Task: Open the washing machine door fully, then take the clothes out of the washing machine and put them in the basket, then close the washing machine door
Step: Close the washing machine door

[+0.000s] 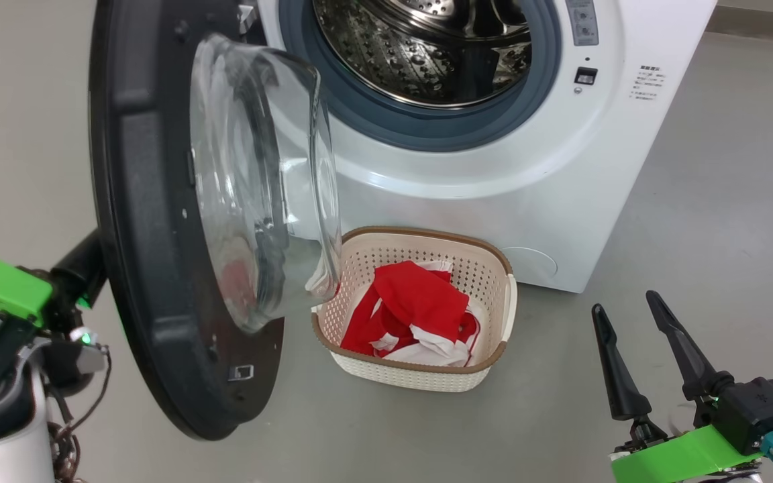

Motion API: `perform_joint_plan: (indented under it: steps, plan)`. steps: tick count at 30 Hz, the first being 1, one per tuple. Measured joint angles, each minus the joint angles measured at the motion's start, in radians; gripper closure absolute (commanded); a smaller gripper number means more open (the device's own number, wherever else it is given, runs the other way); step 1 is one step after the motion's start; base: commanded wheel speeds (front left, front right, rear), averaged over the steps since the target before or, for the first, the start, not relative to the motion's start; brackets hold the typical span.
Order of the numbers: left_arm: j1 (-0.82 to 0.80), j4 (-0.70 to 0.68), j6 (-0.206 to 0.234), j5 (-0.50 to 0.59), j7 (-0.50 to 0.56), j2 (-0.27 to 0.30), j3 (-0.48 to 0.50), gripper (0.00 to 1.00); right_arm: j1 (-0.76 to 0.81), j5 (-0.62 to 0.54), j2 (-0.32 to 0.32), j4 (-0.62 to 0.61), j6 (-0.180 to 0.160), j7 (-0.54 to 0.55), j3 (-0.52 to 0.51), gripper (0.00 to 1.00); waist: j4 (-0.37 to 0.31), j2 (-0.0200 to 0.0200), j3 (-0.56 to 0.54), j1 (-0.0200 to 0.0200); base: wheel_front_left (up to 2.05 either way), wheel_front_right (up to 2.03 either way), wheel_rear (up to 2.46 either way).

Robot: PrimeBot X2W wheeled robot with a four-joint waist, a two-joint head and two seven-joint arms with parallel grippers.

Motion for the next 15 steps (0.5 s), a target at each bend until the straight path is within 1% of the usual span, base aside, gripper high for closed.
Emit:
perform_joint_plan:
  steps: [4,10,12,15]
  plan:
    - [0.024,-0.012,0.008,-0.025,-0.019,-0.002,-0.028,1.0,0.0,0.013,0.0,0.0,0.0,0.0,-0.001,0.0,-0.013,0.0,0.001,0.0,0.0,0.0,0.0]
    - [0.051,-0.032,0.007,-0.088,-0.062,-0.002,-0.085,1.0,-0.001,0.02,0.0,0.0,0.0,0.0,-0.001,0.0,-0.039,0.0,0.005,0.0,0.0,0.0,0.0]
    - [0.058,-0.036,0.005,-0.112,-0.078,-0.002,-0.107,1.0,-0.001,0.021,0.0,0.0,0.0,0.0,-0.002,0.0,-0.048,0.0,0.004,0.0,0.0,0.0,0.0]
    - [0.075,-0.045,-0.009,-0.141,-0.104,-0.002,-0.144,1.0,-0.001,0.022,0.0,0.0,0.0,0.0,-0.003,0.0,-0.061,0.0,0.003,0.0,0.0,0.0,0.0]
